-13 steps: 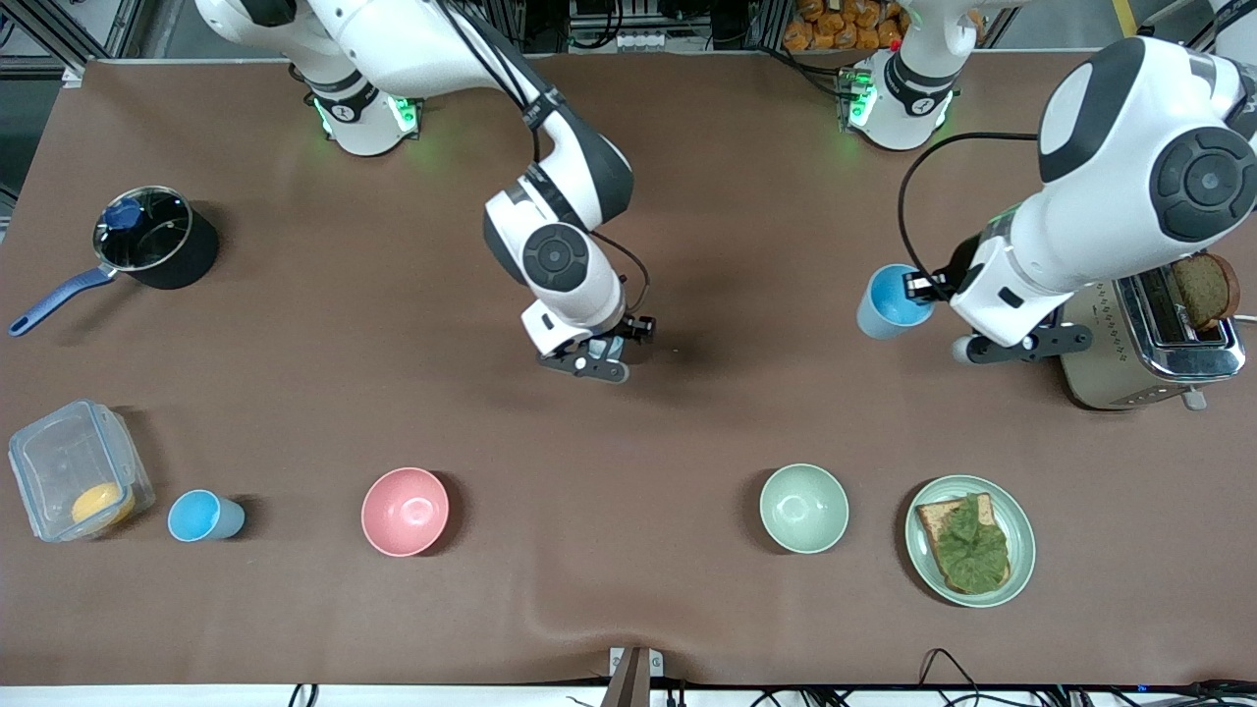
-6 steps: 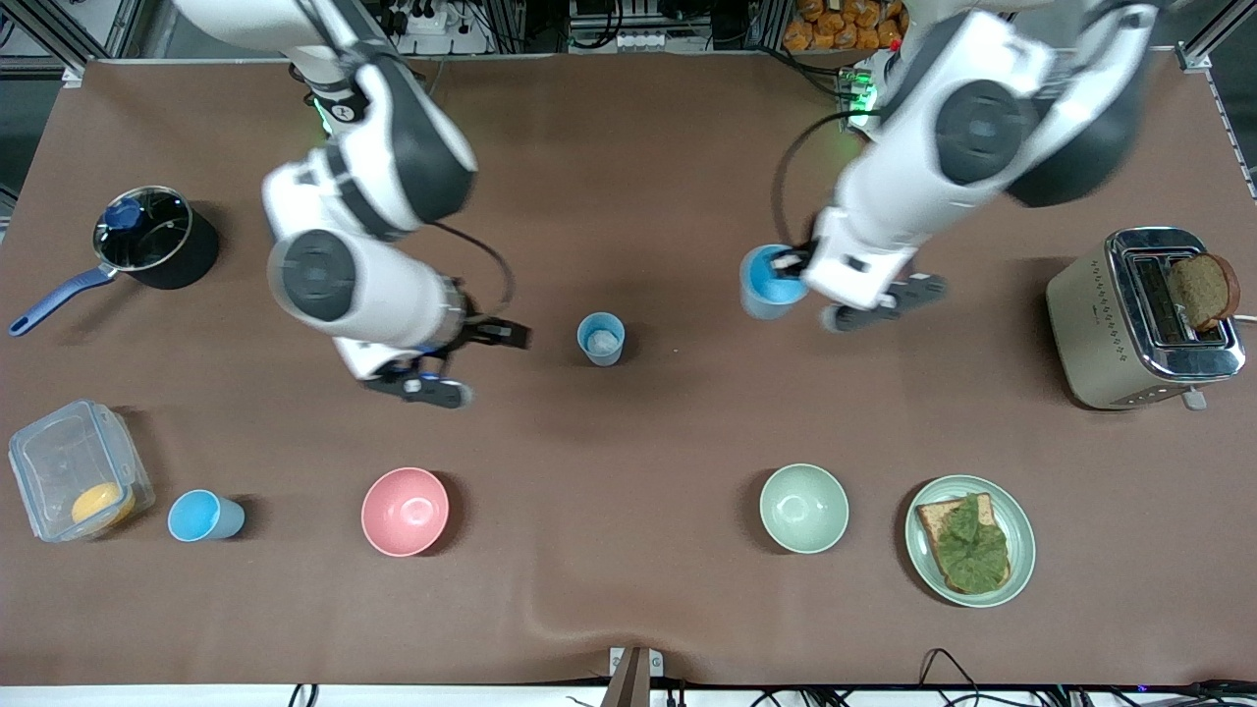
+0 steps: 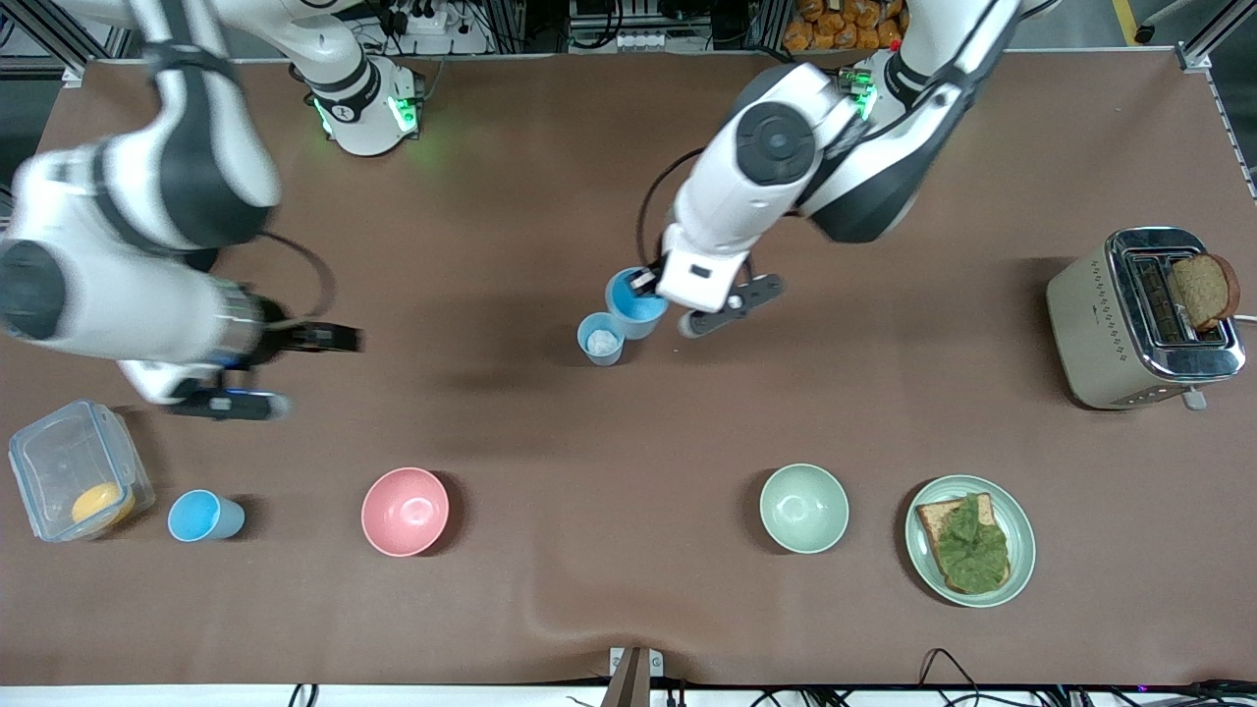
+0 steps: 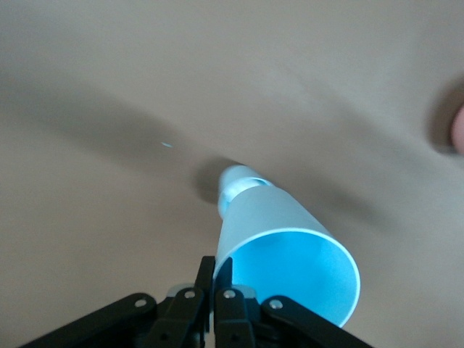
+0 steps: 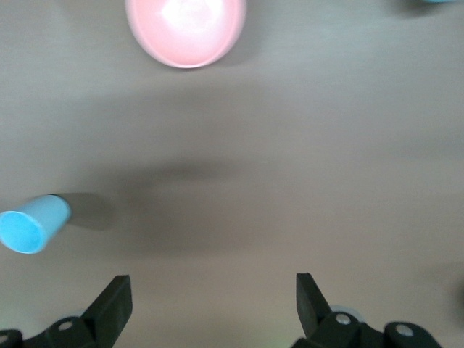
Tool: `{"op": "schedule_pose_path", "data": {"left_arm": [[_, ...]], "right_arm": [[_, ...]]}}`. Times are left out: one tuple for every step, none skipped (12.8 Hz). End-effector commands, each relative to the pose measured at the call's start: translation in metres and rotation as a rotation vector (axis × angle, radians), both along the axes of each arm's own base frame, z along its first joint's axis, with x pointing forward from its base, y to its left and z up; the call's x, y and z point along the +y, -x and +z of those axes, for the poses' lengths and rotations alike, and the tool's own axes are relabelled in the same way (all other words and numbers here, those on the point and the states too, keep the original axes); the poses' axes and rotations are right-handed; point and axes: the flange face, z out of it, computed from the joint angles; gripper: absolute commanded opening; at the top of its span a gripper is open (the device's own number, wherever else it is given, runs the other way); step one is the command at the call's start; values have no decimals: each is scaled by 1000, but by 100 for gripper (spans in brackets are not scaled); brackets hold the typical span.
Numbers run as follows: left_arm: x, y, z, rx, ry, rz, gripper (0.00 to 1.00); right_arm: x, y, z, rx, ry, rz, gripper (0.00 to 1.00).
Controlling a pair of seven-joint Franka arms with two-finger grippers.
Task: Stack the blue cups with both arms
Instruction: 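Lower the left gripper's cup into the center cup while the right gripper withdraws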
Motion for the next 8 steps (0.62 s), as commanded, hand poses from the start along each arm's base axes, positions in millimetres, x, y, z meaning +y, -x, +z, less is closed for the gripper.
{"op": "schedule_pose_path", "data": {"left_arm": [[-40, 9, -29, -47, -33, 89, 0], [-49, 16, -46, -48, -69, 94, 0], [-59, 23, -60, -52, -86, 86, 0], [-66, 29, -72, -51, -99, 80, 0], [-67, 31, -80, -52, -114, 81, 0], [-67, 31, -87, -57, -128, 72, 0], [-67, 31, -94, -54, -136, 68, 0], [-67, 31, -103, -45, -145, 66, 0]], "right_arm": [[-45, 29, 35, -63, 65, 106, 100], [-57, 41, 59, -98, 106, 131, 100], [-74, 52, 72, -117, 118, 106, 100], [-90, 61, 91, -146, 122, 77, 100], [-100, 71, 103, -147, 119, 60, 100], [-114, 78, 112, -144, 118, 35, 100], [-126, 82, 116, -134, 118, 21, 100], [-128, 85, 120, -116, 113, 36, 100]]}}
